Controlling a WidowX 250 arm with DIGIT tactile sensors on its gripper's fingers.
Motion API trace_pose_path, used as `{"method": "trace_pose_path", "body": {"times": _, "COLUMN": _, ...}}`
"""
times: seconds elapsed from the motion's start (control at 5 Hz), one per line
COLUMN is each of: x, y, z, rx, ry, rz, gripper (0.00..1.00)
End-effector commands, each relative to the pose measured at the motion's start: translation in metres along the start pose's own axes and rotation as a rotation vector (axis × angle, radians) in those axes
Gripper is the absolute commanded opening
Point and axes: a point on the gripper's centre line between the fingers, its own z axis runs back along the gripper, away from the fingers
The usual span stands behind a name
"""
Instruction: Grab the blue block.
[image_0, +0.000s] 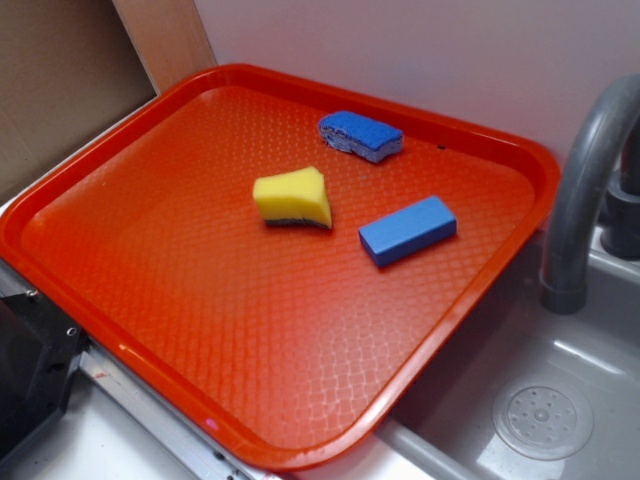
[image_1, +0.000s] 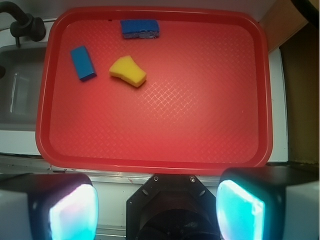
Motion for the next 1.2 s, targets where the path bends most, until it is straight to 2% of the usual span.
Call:
{"method": "trace_pose_path", "body": {"times": 0.0, "x": 0.0, "y": 0.0, "z": 0.0, "rx": 0.0, "ry": 0.0, "rz": 0.0, "gripper": 1.0}}
{"method": "trace_pose_path", "body": {"times": 0.2, "x": 0.024, "y": -0.02, "z": -0.023, "rx": -0.031, "ry": -0.085, "rz": 0.059, "gripper": 1.0}}
{"method": "trace_pose_path", "body": {"times": 0.4, "x": 0.045, "y": -0.032, "z": -0.038, "rx": -0.03, "ry": -0.133, "rz": 0.049, "gripper": 1.0}}
{"method": "trace_pose_path", "body": {"times": 0.6, "x": 0.07, "y": -0.047, "z": -0.057, "rx": -0.116, "ry": -0.178, "rz": -0.012, "gripper": 1.0}}
{"method": "trace_pose_path", "body": {"times": 0.8, "x": 0.094, "y": -0.067, "z": -0.085, "rx": -0.082, "ry": -0.224, "rz": -0.079, "gripper": 1.0}}
{"method": "trace_pose_path", "body": {"times": 1.0, "x": 0.108, "y": -0.081, "z": -0.11, "rx": -0.097, "ry": -0.218, "rz": -0.104, "gripper": 1.0}}
